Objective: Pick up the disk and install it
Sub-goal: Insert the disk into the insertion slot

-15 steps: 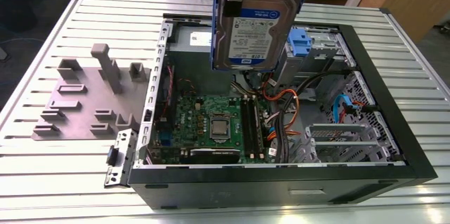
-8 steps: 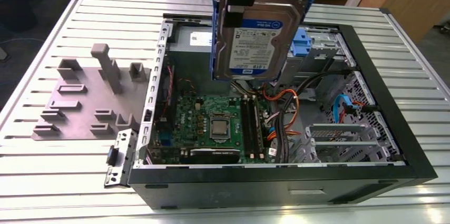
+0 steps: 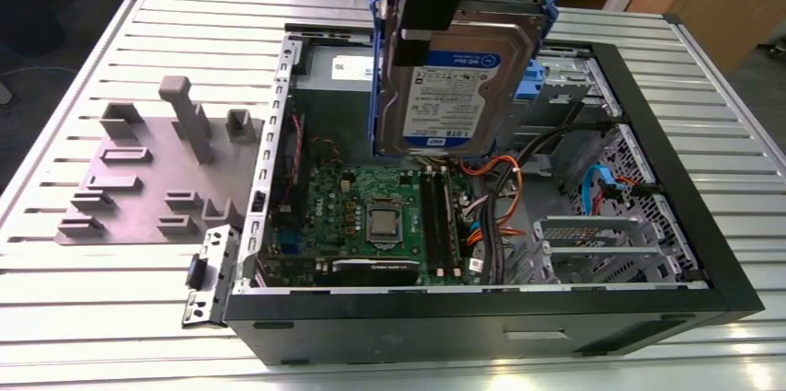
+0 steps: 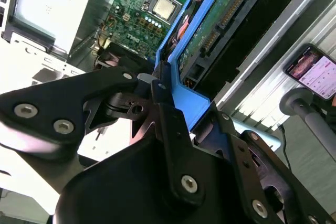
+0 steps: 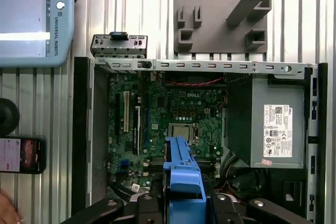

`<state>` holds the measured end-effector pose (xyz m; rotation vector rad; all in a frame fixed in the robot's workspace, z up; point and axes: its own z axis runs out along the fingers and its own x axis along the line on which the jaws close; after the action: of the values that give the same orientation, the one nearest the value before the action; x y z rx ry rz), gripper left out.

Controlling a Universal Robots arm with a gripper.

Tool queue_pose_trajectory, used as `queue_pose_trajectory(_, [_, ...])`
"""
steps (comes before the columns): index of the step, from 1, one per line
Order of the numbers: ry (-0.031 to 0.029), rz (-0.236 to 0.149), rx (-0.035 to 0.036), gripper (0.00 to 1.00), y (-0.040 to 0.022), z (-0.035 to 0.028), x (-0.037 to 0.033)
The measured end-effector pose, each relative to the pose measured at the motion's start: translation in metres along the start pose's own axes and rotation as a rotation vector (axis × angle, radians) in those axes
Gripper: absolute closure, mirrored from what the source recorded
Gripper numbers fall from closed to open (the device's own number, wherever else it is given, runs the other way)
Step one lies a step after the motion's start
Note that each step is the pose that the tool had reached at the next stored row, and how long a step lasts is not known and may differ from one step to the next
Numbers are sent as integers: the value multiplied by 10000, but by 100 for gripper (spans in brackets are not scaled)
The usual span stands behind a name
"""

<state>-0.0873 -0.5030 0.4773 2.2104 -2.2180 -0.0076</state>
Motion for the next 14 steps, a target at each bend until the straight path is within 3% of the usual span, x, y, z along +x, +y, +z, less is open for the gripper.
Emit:
queue_pose_trajectory(4, [0, 0, 0, 64, -44, 2, 4])
queue_pose_trajectory(10, [-1, 0, -1, 64, -180, 4, 4])
queue_pose_trajectory(14, [0, 0, -2, 64, -185, 5, 4])
